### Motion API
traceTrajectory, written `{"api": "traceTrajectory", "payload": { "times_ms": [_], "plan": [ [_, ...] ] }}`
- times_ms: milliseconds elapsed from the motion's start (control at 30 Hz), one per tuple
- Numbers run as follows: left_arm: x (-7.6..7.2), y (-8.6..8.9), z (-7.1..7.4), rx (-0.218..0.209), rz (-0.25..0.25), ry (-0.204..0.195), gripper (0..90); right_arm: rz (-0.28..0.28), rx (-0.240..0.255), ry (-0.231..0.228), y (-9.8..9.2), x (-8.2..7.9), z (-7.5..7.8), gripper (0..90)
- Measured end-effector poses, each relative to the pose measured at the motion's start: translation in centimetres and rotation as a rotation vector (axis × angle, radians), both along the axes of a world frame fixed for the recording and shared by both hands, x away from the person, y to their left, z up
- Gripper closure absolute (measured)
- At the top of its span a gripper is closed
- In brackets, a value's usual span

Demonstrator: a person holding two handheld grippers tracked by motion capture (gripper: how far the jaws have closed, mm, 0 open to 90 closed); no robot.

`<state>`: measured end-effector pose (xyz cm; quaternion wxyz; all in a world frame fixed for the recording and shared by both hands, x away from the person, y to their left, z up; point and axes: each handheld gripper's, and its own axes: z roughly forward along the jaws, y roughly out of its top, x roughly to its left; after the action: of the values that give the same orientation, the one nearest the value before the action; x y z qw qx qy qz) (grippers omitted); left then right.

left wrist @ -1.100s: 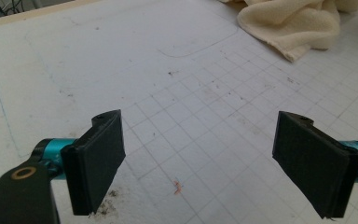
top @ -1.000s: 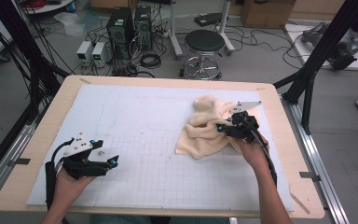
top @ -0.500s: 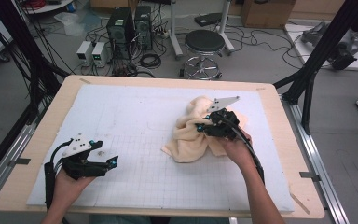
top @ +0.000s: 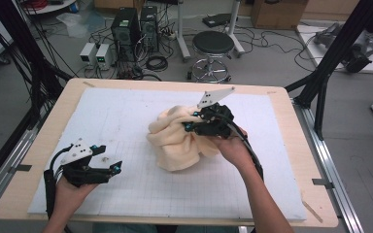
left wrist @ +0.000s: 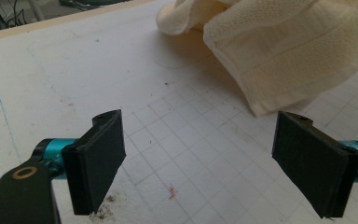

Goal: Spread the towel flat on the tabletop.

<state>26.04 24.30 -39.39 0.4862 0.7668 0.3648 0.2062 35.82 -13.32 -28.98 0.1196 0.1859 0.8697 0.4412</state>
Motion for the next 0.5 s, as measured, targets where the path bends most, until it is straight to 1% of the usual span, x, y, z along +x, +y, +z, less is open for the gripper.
{"api": "traceTrajectory", "payload": {
  "times_ms": [33,67,100,133,167,200,267,300,333,367,400,433,467,500],
  "plan": [
    [0.0,0.0,0.0,-0.002,-0.001,-0.002,17.4,0.0,0.0,0.0,0.0,0.0,0.0,72.0],
    [-0.1,0.0,0.0,-0.001,-0.004,-0.004,17.5,0.011,0.019,-0.001,0.6,-0.2,0.5,71.9],
    [-0.1,-0.1,0.1,-0.004,-0.005,-0.005,17.5,0.011,0.019,-0.001,0.6,-0.2,0.5,71.9],
    [-0.2,-0.1,0.1,-0.005,-0.009,-0.007,17.7,0.017,0.031,0.002,0.9,-0.3,0.6,71.7],
    [-0.2,-0.1,0.1,-0.002,-0.01,-0.006,18.0,0.015,0.041,0.012,1.5,-0.3,0.3,71.4],
    [-0.2,-0.1,0.1,0.0,-0.012,-0.006,18.1,0.013,0.03,0.021,1.9,-0.3,-0.2,71.2],
    [-0.2,-0.2,0.0,-0.003,-0.016,-0.003,18.5,0.012,0.006,0.059,2.6,0.2,-1.8,70.9],
    [-0.3,-0.2,0.0,0.004,-0.017,-0.002,18.5,0.012,0.006,0.059,2.6,0.2,-1.8,70.9],
    [-0.2,-0.3,0.0,0.006,-0.022,-0.002,19.6,0.008,-0.034,0.109,3.2,0.8,-3.9,70.5],
    [-0.2,-0.4,0.0,0.009,-0.026,-0.001,19.6,0.008,-0.034,0.109,3.2,0.8,-3.9,70.5],
    [-0.2,-0.7,-0.1,0.007,-0.037,0.004,21.1,-0.004,-0.081,0.136,3.6,1.2,-5.9,69.8],
    [-0.2,-0.7,-0.1,0.007,-0.037,0.004,21.7,-0.004,-0.081,0.136,3.6,1.2,-5.9,69.8],
    [-0.1,-0.9,-0.2,0.011,-0.048,0.008,21.7,-0.013,-0.103,0.142,3.7,1.4,-6.8,69.1],
    [0.0,-1.2,-0.3,0.019,-0.055,0.011,22.0,-0.025,-0.114,0.148,3.6,1.7,-7.6,68.0]
  ]
}}
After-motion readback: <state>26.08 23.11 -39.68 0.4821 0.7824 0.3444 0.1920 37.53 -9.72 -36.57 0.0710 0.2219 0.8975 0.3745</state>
